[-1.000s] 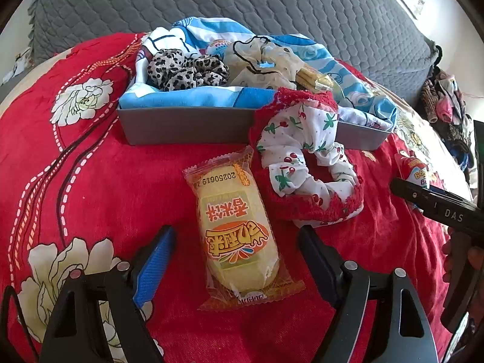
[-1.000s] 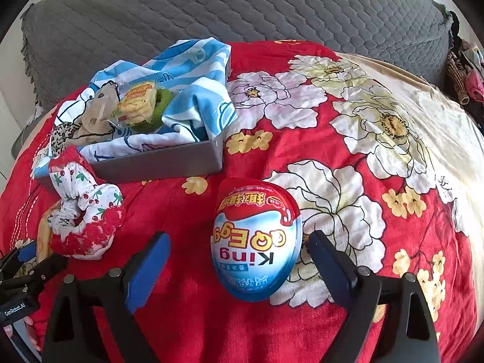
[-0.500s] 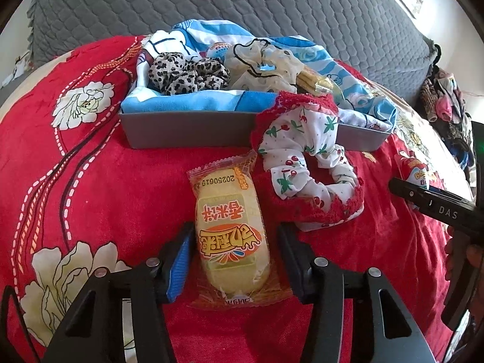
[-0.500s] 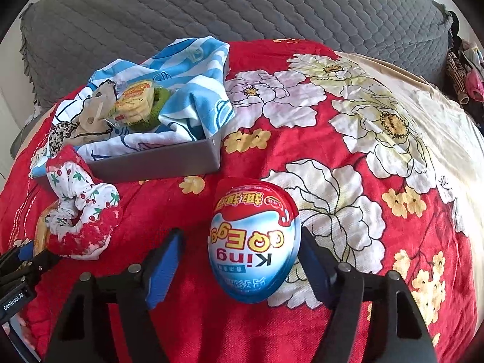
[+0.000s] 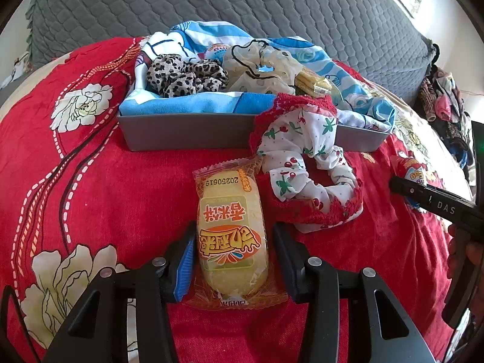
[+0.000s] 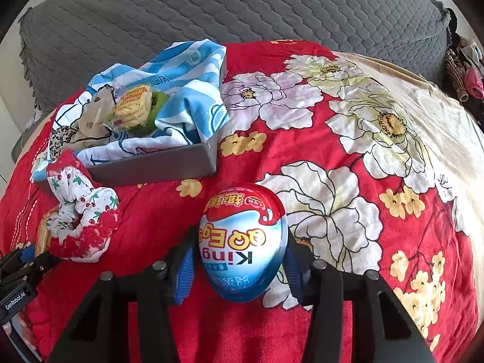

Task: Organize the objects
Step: 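Grasp the packaged rice cake with left tool while right grasps the King Egg, then lift and carry the rice cake and egg with both tools toward the tray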

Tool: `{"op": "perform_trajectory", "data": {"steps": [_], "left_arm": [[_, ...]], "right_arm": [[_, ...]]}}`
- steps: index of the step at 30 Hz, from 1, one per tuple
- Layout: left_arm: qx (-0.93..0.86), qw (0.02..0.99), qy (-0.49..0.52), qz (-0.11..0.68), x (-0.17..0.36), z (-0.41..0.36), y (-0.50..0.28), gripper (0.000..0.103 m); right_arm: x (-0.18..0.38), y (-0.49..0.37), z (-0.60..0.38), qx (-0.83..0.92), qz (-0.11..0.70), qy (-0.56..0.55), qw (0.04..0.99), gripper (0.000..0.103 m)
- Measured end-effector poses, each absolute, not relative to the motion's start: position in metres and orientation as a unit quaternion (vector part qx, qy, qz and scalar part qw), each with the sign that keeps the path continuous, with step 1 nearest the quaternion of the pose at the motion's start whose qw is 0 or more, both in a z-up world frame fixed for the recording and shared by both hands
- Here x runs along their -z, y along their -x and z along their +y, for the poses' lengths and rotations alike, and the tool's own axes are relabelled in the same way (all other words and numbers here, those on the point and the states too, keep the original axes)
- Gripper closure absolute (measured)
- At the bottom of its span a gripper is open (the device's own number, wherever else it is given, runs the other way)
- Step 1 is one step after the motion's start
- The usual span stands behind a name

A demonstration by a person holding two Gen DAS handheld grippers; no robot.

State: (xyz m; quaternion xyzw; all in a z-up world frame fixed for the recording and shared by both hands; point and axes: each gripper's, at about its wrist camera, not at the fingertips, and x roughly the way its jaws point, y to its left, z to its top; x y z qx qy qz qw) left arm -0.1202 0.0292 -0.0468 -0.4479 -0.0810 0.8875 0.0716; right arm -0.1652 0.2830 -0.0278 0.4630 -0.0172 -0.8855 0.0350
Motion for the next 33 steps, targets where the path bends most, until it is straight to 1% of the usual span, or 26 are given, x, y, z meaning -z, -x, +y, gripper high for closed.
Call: {"op": "perform_trajectory", "data": {"steps": [7,9,33], "left_arm": [[-0.888,0.073,0.445,-0.084,0.046,0.028,0.122,0.057],[-0.889,0.073,0.445,-0.086,0.047,0.028,0.122,0.061],[-0.893,0.078,0.438,-0.068,0.04,0.032,0.118,0.063]], "right_arm": [[0.028,0.165,0.283,0.885,-0.021,-0.463,0.039,0.053],[0.027,0.165,0.282,0.885,-0.023,-0.463,0.042,0.053],[0.019,0.155,0.263,0.884,-0.015,-0.461,0.078,0.053]]}}
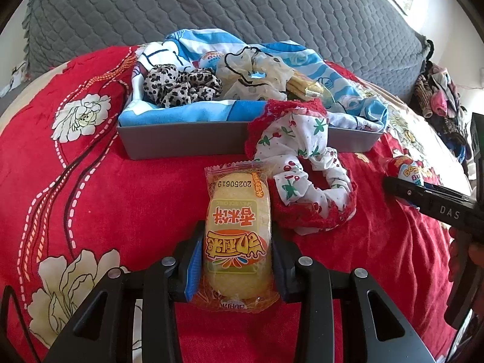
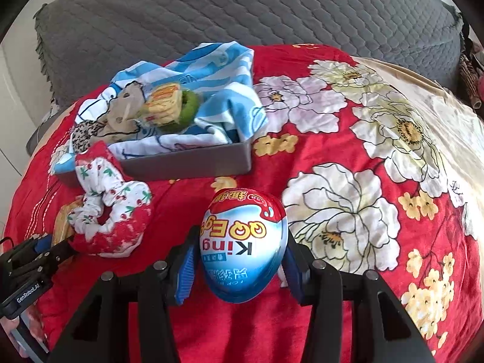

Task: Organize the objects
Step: 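Lift and carry the rice cake and egg with both tools toward the tray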

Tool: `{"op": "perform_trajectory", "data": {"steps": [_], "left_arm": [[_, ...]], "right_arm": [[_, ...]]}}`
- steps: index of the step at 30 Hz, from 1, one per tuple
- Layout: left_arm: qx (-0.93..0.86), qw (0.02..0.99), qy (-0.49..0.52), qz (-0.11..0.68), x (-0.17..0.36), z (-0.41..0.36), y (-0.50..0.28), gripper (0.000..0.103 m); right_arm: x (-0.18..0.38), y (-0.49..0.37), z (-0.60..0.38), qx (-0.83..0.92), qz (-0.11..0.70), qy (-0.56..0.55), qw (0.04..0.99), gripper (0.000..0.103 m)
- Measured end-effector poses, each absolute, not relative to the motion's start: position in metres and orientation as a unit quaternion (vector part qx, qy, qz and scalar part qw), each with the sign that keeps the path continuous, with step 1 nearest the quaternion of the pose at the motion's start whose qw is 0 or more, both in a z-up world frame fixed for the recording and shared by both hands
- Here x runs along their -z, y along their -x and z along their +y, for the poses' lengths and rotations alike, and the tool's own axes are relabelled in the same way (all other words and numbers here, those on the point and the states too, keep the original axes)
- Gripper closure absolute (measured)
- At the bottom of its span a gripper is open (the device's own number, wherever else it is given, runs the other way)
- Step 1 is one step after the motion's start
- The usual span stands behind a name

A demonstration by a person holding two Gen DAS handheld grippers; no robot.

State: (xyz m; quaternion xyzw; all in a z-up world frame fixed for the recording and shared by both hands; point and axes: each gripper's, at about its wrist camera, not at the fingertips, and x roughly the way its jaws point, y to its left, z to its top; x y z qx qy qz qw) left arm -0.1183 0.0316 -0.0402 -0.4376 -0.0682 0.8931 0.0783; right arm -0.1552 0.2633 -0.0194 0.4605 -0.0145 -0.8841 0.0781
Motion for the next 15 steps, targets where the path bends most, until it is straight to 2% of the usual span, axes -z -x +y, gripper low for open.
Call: {"op": "perform_trajectory", "data": {"steps": [15], "left_arm": [[-0.898,0.075,0.429,-0.062,0.027,0.031,0.111,0.063]], "right_arm": [[0.013,0.139,0.24,0.879,0.002,-0.463,0.111,0.053]]}}
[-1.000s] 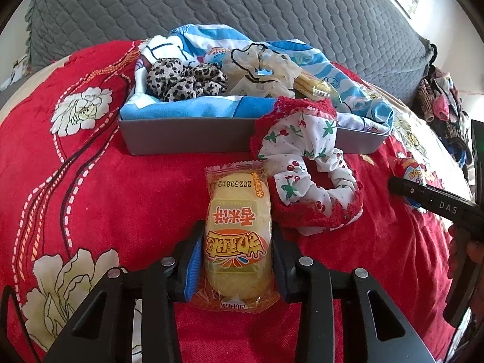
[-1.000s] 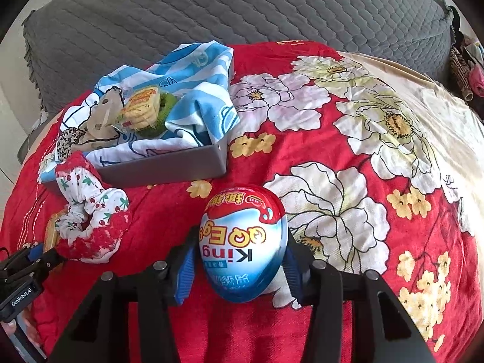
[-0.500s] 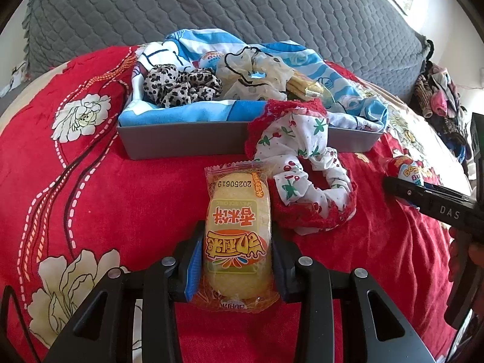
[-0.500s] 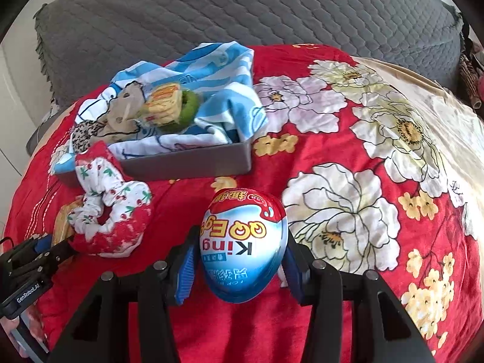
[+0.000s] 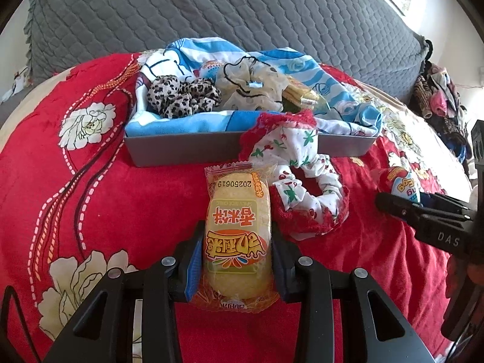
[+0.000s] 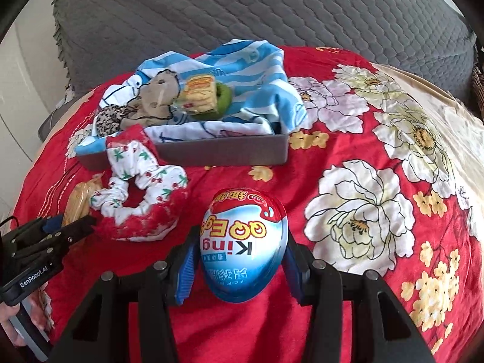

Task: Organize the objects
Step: 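Lift and carry the rice cake and egg with both tools toward the tray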

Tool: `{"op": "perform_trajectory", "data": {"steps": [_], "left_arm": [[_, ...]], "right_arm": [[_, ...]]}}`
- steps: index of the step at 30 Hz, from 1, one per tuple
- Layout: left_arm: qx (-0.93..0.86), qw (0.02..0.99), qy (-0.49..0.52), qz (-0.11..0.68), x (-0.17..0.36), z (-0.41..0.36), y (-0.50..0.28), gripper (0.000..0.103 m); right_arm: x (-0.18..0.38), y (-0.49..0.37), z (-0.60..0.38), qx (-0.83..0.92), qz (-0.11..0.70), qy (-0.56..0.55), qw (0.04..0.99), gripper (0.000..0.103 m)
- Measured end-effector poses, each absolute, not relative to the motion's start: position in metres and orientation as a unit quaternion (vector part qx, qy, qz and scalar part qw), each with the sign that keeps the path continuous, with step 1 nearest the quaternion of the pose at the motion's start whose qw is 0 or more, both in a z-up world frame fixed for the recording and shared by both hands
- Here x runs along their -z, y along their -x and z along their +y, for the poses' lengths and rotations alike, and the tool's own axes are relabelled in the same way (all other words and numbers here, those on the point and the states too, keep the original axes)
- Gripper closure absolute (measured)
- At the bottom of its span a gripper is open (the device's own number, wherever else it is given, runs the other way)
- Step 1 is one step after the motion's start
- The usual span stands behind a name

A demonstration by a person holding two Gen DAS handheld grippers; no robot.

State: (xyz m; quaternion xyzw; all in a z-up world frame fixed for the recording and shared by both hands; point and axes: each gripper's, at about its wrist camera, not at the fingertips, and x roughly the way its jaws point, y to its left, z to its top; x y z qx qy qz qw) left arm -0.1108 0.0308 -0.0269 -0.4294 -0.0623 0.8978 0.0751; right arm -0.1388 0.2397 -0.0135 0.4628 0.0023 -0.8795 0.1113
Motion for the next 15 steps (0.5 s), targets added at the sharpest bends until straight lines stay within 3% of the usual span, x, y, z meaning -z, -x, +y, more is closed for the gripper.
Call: {"op": "perform_trajectory", "data": {"steps": [15], "left_arm": [[-0.905,0.074,0.416,-0.056,0.011,0.033,0.099,0.063]], "right_arm": [[-0.003,0.122,0.22,0.883,0.009,-0.448,0.139,0.053]]}}
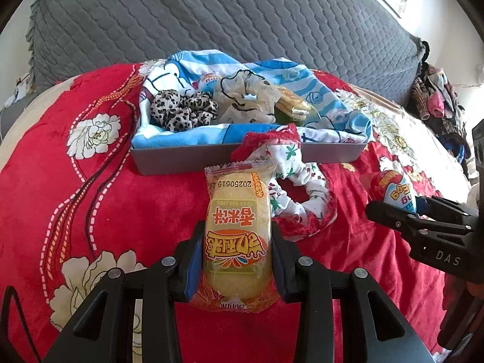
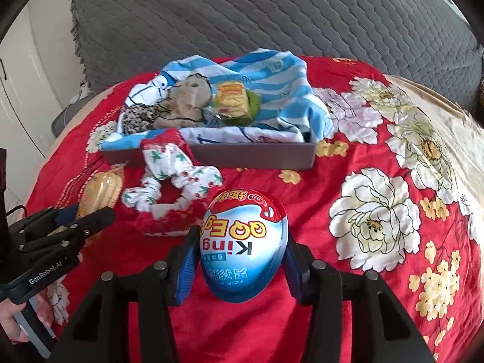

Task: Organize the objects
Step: 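Lift and carry the rice cake and egg with both tools toward the tray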

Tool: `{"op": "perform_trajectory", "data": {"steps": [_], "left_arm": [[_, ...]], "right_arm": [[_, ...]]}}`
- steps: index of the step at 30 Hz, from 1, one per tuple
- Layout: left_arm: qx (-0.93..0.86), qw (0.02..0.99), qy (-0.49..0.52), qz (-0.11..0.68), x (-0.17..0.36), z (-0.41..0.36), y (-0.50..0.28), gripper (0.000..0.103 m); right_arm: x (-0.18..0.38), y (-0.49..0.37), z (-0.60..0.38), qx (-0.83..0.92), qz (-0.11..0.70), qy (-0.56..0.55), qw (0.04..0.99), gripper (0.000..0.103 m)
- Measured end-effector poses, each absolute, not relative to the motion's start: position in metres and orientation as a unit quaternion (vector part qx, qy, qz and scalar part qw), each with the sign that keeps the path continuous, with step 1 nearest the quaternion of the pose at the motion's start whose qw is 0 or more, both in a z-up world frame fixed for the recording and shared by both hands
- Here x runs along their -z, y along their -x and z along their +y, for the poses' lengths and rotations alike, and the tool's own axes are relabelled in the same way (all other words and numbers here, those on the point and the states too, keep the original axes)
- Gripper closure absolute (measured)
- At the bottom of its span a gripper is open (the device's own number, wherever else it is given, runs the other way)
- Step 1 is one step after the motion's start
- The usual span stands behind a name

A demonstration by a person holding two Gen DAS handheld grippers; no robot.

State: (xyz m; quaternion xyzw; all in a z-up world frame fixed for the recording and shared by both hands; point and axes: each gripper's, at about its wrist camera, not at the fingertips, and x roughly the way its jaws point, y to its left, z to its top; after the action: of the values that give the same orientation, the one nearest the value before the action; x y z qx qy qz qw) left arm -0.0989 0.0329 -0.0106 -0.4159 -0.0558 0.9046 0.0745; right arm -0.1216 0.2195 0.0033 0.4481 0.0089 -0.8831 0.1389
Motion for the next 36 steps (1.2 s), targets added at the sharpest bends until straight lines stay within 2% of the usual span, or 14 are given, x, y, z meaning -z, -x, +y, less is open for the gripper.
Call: {"op": "perform_trajectory", "data": {"steps": [36], "left_arm": [[-0.927,0.071,0.363,-0.057,-0.063,0.024,0.072,0.063]], "right_arm": [[-0.078,0.084,0.191,0.909,0.01,-0.383,0.163,0.053]]}}
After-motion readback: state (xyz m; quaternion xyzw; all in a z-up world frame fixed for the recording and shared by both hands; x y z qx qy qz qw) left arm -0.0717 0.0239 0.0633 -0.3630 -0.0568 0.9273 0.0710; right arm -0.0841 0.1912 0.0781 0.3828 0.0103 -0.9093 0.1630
